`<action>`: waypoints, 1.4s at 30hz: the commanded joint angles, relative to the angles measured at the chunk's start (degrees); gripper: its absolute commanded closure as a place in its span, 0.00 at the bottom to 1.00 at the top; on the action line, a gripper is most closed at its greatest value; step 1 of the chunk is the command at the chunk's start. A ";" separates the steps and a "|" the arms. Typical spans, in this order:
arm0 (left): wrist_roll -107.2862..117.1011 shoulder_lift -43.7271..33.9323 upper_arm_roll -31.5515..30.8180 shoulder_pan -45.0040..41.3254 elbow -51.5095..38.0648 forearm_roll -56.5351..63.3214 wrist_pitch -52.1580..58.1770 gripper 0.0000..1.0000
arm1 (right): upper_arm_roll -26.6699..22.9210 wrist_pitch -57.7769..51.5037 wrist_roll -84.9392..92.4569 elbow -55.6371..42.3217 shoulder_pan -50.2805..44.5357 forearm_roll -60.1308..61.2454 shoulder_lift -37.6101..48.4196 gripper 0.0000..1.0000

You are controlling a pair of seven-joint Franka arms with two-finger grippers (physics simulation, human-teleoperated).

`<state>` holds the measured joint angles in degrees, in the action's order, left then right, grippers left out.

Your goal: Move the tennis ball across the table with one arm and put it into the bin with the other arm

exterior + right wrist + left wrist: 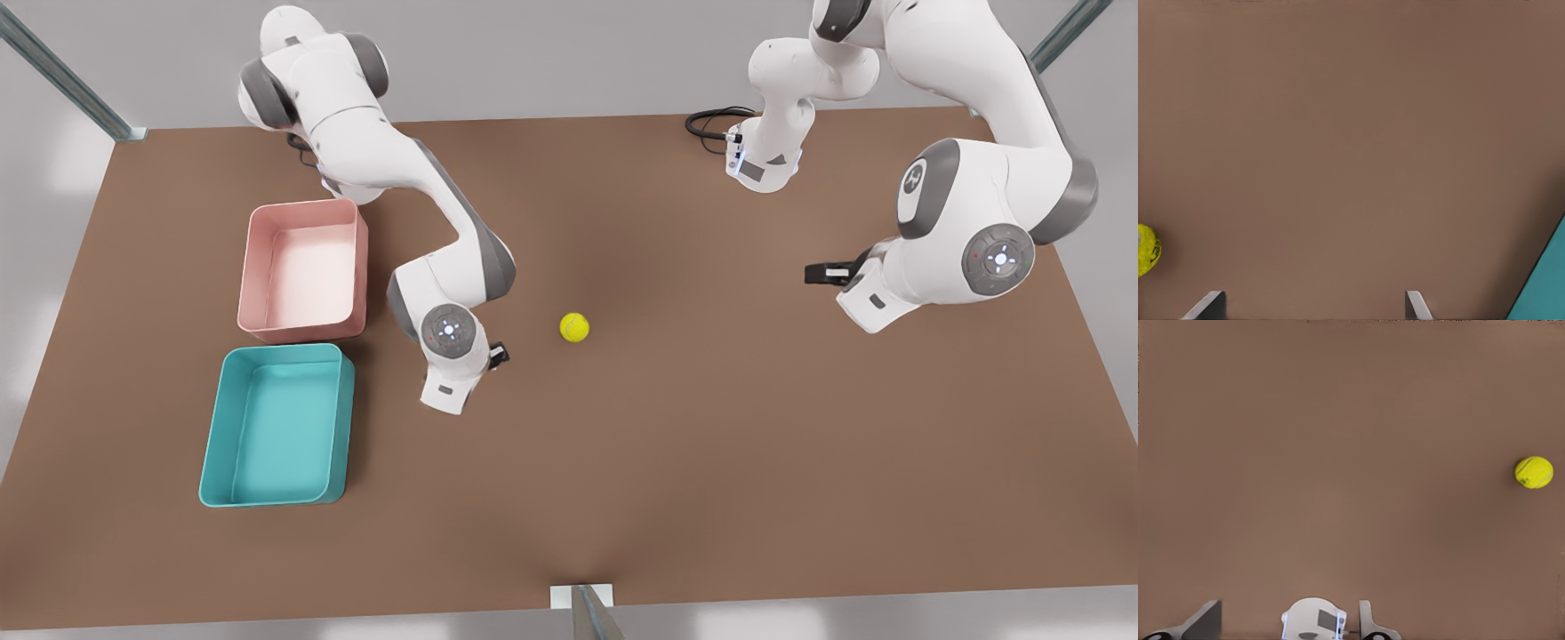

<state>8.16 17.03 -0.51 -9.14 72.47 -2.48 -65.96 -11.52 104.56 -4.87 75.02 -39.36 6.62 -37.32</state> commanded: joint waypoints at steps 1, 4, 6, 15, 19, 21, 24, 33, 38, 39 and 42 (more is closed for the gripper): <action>13.28 -0.07 -0.01 0.00 0.04 -0.06 -0.23 0.00 | 0.18 13.56 -48.64 -0.05 -2.03 1.12 -1.62 0.00; 13.28 -0.07 -0.01 -0.09 0.04 0.02 -0.23 0.00 | 0.36 17.07 -60.78 -0.05 -5.81 1.12 -3.28 0.00; 13.28 -0.07 -0.01 -0.09 0.04 -0.06 -0.23 0.00 | 0.45 18.48 -60.78 0.13 -6.08 3.66 -3.37 0.00; 13.19 -0.07 -0.01 0.00 0.04 0.02 -0.14 0.00 | 2.38 19.36 -58.67 4.96 -9.59 8.32 -3.99 0.00; 13.19 0.02 -0.01 -0.18 0.04 -0.06 -0.22 0.00 | 2.47 19.27 -58.76 8.56 -15.48 8.50 -1.71 0.00; 13.19 0.02 -0.01 -0.18 0.04 0.02 -0.23 0.00 | 2.47 19.27 -58.67 9.97 -16.71 8.50 -1.09 0.00; 13.19 0.10 -0.01 -0.09 0.04 -0.06 -0.23 0.00 | 2.47 19.27 -58.06 13.40 -17.42 8.24 0.67 0.00; 13.11 0.28 -0.01 0.00 0.13 0.02 0.04 0.00 | 2.38 23.05 -57.71 13.40 -16.98 7.89 -3.64 0.00; 13.19 0.28 -0.01 0.26 0.13 -0.33 0.13 0.00 | 2.38 25.34 -57.71 13.49 -17.59 7.97 -5.22 0.00; 13.11 0.19 -0.01 0.26 0.13 -0.33 0.13 0.00 | 2.38 25.43 -57.71 13.49 -17.59 7.89 -5.48 0.00; 12.93 0.19 -0.01 0.26 0.13 -0.33 0.13 0.00 | 2.47 26.92 -57.79 13.49 -18.47 8.41 -6.71 0.00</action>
<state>20.06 17.22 -0.52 -8.90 72.62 -2.85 -65.92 -9.06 129.38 -57.44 88.55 -57.66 14.71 -43.87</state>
